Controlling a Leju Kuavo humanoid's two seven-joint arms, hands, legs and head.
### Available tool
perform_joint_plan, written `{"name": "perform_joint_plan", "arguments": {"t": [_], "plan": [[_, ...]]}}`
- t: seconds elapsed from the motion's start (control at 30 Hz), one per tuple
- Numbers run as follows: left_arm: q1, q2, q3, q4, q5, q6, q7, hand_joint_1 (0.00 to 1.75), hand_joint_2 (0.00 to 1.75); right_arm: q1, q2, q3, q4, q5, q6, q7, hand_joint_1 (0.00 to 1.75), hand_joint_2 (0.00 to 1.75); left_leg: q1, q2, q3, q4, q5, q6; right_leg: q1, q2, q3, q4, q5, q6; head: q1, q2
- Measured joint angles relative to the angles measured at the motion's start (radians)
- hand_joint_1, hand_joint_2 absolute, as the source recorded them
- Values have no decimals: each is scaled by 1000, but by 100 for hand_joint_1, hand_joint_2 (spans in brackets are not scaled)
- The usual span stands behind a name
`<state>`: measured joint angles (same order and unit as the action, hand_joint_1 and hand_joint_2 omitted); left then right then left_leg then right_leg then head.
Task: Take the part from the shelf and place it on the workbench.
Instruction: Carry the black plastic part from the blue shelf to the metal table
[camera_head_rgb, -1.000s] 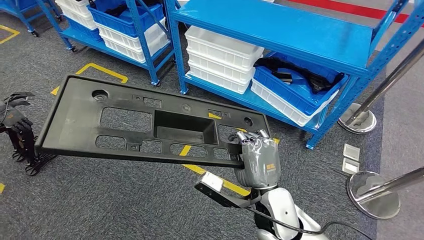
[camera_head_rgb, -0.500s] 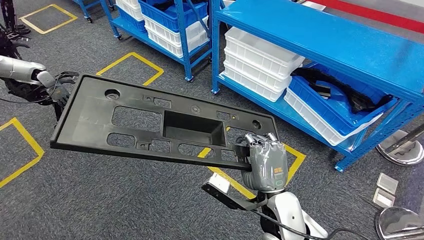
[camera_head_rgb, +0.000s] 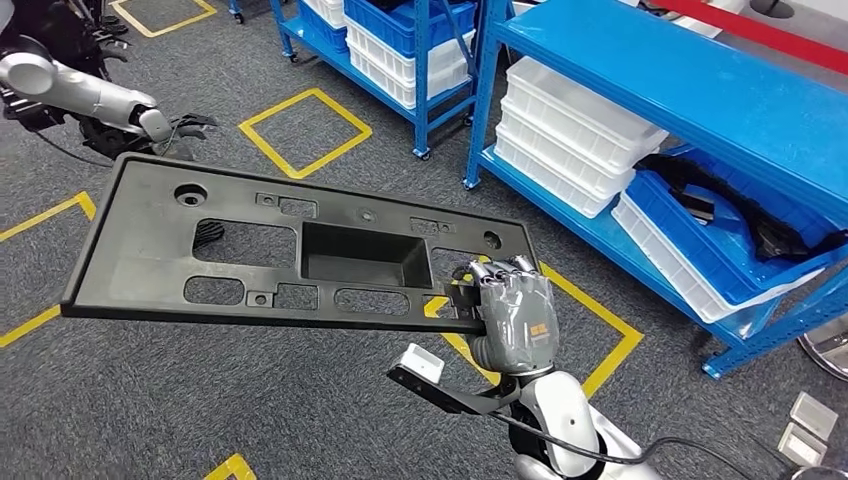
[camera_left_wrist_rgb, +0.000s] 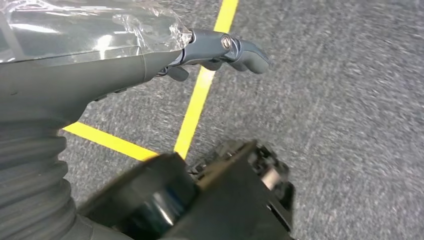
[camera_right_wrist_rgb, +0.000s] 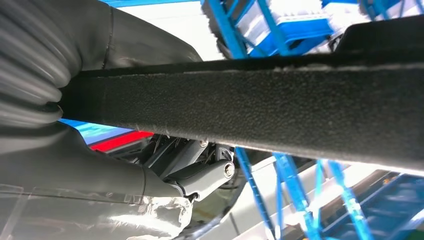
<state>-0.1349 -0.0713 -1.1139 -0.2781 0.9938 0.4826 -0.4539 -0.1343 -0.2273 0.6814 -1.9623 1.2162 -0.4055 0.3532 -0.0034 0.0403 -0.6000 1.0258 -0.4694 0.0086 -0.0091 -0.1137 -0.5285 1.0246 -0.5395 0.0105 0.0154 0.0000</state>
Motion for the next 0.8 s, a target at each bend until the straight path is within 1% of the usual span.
{"name": "perform_joint_plan", "arguments": {"t": [0.03, 0.07, 0.1, 0.13, 0.17, 0.2, 0.23, 0.27, 0.3, 0.33, 0.37, 0.4, 0.43, 0.53, 0.6, 0.63, 0.67, 0.7, 0.73, 0.77, 0.8], "plan": [[0, 0, 0, 0, 0, 0, 0, 0, 175, -3, 0, 0, 0, 0, 2, 0, 175, 175, 3, -10, 2, -5, 3, 6, -2, 20, -5, 16, -15, 4, 2, 0], [-1, 0, 0, 0, 0, 0, -1, 0, 175, -5, 0, 0, 0, -1, 3, -1, 175, 175, 6, -21, 5, -10, 6, 12, -4, 47, -19, 52, -39, 7, 6, 0], [-2, 0, 0, 0, -1, 0, -1, 0, 175, -6, 0, 1, 0, -2, 4, -1, 175, 175, 7, -31, 5, -12, 8, 16, -6, 78, -45, 108, -70, 9, 11, 0], [-3, 0, 0, 0, -1, 0, -1, 0, 175, -6, 0, 1, 0, -2, 4, -1, 175, 175, 7, -42, 5, -12, 8, 19, -6, 97, -78, 176, -102, 9, 18, 0], [-4, 0, 0, 0, -2, 0, -1, 0, 175, -6, 0, 1, 0, -4, 5, -2, 175, 175, 6, -54, 5, -12, 8, 20, -6, 105, -109, 236, -121, 10, 24, 0], [-4, 0, 0, 0, -2, -1, 0, 0, 175, -5, 0, 2, 0, -7, 5, -2, 175, 175, 5, -68, 5, -11, 8, 21, -6, 109, -129, 269, -122, 11, 28, 0], [-4, 0, 0, 0, -2, -1, 0, 0, 175, -5, 0, 2, 0, -10, 6, -3, 175, 175, 5, -81, 5, -9, 8, 21, -6, 111, -133, 266, -103, 10, 32, 0], [-4, 1, 0, 0, -2, -2, 1, 0, 175, -6, -1, 2, 0, -13, 6, -5, 175, 175, 5, -96, 5, -6, 7, 20, -7, 116, -119, 224, -67, 8, 37, 0], [-4, 1, 0, 0, -2, -4, 2, 0, 175, -6, -1, 2, 0, -16, 6, -8, 175, 175, 5, -109, 5, -3, 6, 18, -8, 130, -93, 156, -26, 6, 41, 0], [-5, 1, 0, 0, -3, -7, 2, 0, 175, -7, -1, 2, 1, -19, 6, -11, 175, 175, 5, -121, 2, 2, 4, 16, -10, 153, -68, 92, 3, 3, 45, 0], [-6, 1, 0, 0, -3, -9, 3, 0, 175, -8, -1, 3, 1, -21, 6, -14, 175, 175, 5, -131, -2, 7, 3, 12, -12, 172, -50, 45, 21, 1, 48, 0], [-7, 1, 0, 0, -4, -10, 4, 0, 175, -8, -1, 3, 1, -23, 7, -16, 175, 175, 5, -139, -6, 10, 3, 8, -13, 188, -42, 20, 26, -1, 48, 0], [-7, 1, 0, 0, -4, -11, 4, 0, 175, -8, -1, 3, 1, -24, 7, -18, 175, 175, 5, -143, -10, 13, 3, 6, -13, 194, -40, 16, 22, -2, 48, 0], [-8, 1, 0, 0, -5, -12, 4, 0, 175, -9, -1, 4, 1, -25, 7, -19, 175, 175, 7, -148, -12, 13, 5, 3, -12, 189, -41, 15, 23, -2, 47, 0], [-7, 1, 0, 0, -6, -12, 5, 0, 175, -11, -2, 5, 1, -28, 8, -19, 175, 175, 11, -157, -14, 9, 7, -3, -7, 181, -41, 16, 23, -6, 46, 0], [-6, 1, 0, 0, -7, -12, 5, 0, 175, -14, -1, 5, 1, -29, 9, -20, 175, 175, 10, -144, -19, 20, 0, -9, -8, 168, -37, 10, 25, -13, 44, 0], [-7, 2, 0, 0, -9, -12, 6, 0, 175, -17, -1, 5, 1, -29, 11, -20, 175, 175, 9, -125, -33, 49, -17, -16, -8, 151, -33, 6, 27, -20, 40, 0], [-9, 3, 0, 0, -10, -12, 8, 0, 175, -19, -1, 5, 1, -30, 13, -21, 175, 175, 8, -100, -55, 98, -43, -23, -10, 133, -29, 1, 29, -26, 35, 0], [-11, 3, 0, 0, -12, -12, 10, 0, 175, -21, 0, 5, 1, -30, 14, -21, 175, 175, 8, -72, -87, 165, -76, -29, -11, 111, -25, -4, 30, -32, 29, 0], [-13, 3, 0, 0, -13, -13, 12, 0, 175, -20, 0, 5, 2, -31, 15, -21, 175, 175, 11, -61, -119, 227, -99, -33, -10, 96, -24, -4, 28, -33, 24, 0], [-14, 3, 0, 0, -14, -14, 14, 0, 175, -20, 0, 6, 2, -31, 15, -21, 175, 175, 15, -56, -139, 266, -109, -36, -9, 82, -24, -3, 26, -33, 21, 0]]}}
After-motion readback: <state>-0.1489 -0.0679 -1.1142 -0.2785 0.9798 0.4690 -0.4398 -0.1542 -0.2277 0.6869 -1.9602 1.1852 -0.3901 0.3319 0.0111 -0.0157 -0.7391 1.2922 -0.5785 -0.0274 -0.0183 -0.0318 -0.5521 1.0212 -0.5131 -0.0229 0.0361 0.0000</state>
